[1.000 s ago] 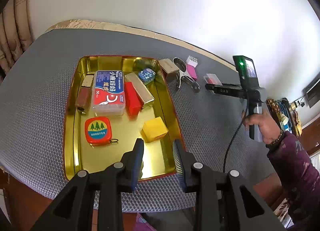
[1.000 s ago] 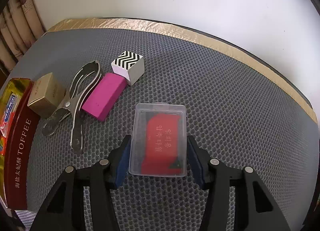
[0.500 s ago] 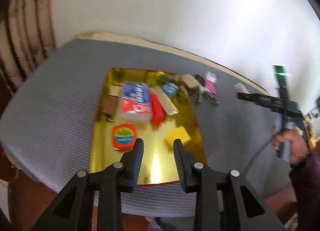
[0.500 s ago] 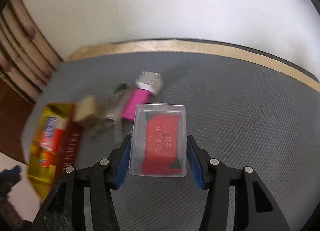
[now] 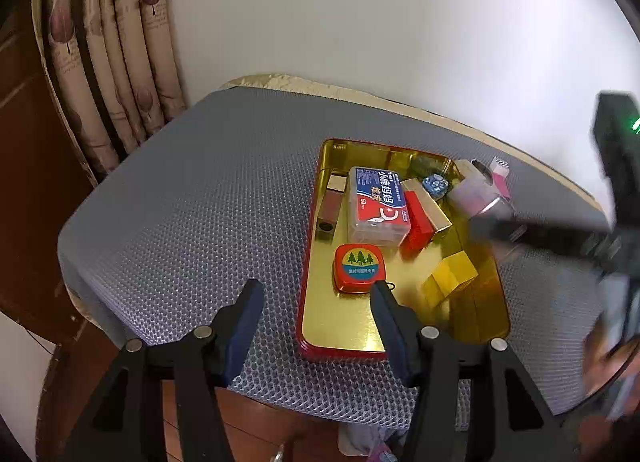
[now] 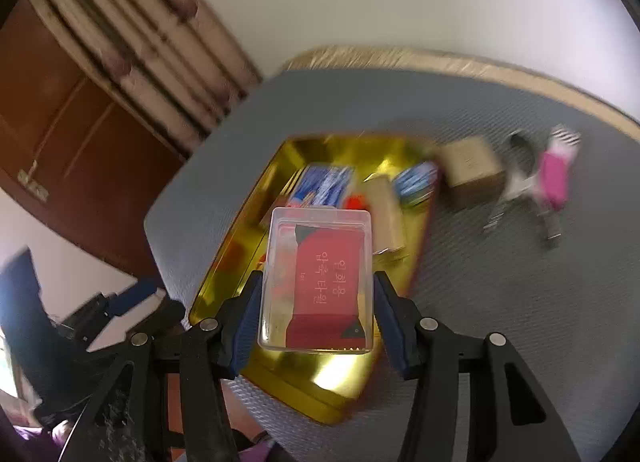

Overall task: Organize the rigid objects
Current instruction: 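Lower the clear case into the gold tray and open the right gripper, then grasp the MARUBI cardboard box with the right gripper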

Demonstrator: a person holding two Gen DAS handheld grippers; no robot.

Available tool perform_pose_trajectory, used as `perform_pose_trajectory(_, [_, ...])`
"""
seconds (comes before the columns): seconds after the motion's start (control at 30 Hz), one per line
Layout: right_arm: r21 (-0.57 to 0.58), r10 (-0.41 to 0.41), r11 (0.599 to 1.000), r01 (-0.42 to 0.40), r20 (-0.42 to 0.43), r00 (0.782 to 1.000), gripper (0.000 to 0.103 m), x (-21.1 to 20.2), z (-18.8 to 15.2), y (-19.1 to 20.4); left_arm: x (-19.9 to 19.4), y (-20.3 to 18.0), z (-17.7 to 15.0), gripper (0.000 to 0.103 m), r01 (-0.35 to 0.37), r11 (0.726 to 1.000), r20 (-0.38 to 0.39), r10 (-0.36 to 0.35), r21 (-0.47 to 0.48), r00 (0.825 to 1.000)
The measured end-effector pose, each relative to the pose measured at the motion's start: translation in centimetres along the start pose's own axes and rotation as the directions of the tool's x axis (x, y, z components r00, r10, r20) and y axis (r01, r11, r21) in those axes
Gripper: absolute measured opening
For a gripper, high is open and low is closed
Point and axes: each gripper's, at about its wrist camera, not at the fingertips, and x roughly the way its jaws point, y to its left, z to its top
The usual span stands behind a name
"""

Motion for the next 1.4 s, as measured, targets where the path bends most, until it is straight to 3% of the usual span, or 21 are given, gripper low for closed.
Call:
perform_pose_trajectory(0.2, [-0.021,-0.036,0.999,0.035,-0.055,0.998,0.050,3.9,-1.4,1.4,-0.5,-0.1,-0.1,0.059,0.013,0.999,0.041,-0.014,0.031,0.999])
perform_pose_trajectory(0.5, [-0.044,-0.095,0.995,0.093,-0.066,0.993,0.051,6.3,-1.2,1.7,0.8,-0.3,-0.3,0.060,0.058,0.998,-0.032,-0.057,0.027,0.998])
perform_pose_trajectory(0.67, [-0.004,-0.053,0.999,0.053,0.023,0.998,0.053,3.8,-1.4,0.8,1.1,-0.5,-0.4,0.060,0.046,0.998,-0.031,-0.045,0.032,0.999])
perform_pose_trajectory(0.77, [0.066,-0.048,0.997,0.041,0.110,0.993,0.052,1.0,-2.4,-1.8,1.3,-0.8,-0.5,0.060,0.049,0.998,-0.036,-0.047,0.043,0.998])
perform_pose_trajectory(0.8, [0.081,-0.033,0.996,0.022,0.137,0.990,0.056,0.1,-2.8,-2.7,1.3,-0.9,-0.5,0.060,0.051,0.998,-0.040,-0.049,0.048,0.998])
perform_pose_trajectory(0.9, [0.099,-0.150,0.986,0.136,0.154,0.976,0.059,-1.9,-3.6,-5.6,1.7,-1.4,-0.6,0.060,0.063,0.996,-0.063,-0.060,0.058,0.996])
perform_pose_trajectory(0.97, [0.102,-0.160,0.984,0.143,0.180,0.971,0.059,-3.5,-3.3,-7.3,1.9,-1.6,-0.6,0.060,0.074,0.996,-0.081,-0.069,0.056,0.994])
perform_pose_trajectory(1.1, [-0.059,-0.285,0.952,0.301,0.196,0.938,0.059,-4.7,0.0,-7.9,2.2,-1.5,-0.6,0.060,0.090,0.995,-0.103,-0.085,0.042,0.991])
perform_pose_trajectory(1.23, [-0.224,-0.293,0.921,0.318,0.136,0.946,0.056,-2.7,4.0,-8.3,2.4,-1.5,-0.6,0.060,0.085,0.995,-0.105,-0.080,0.045,0.991])
perform_pose_trajectory(1.4, [-0.303,-0.324,0.893,0.334,0.084,0.942,0.056,0.4,6.2,-8.5,2.9,-1.5,-0.6,0.060,0.082,0.995,-0.117,-0.076,0.052,0.990])
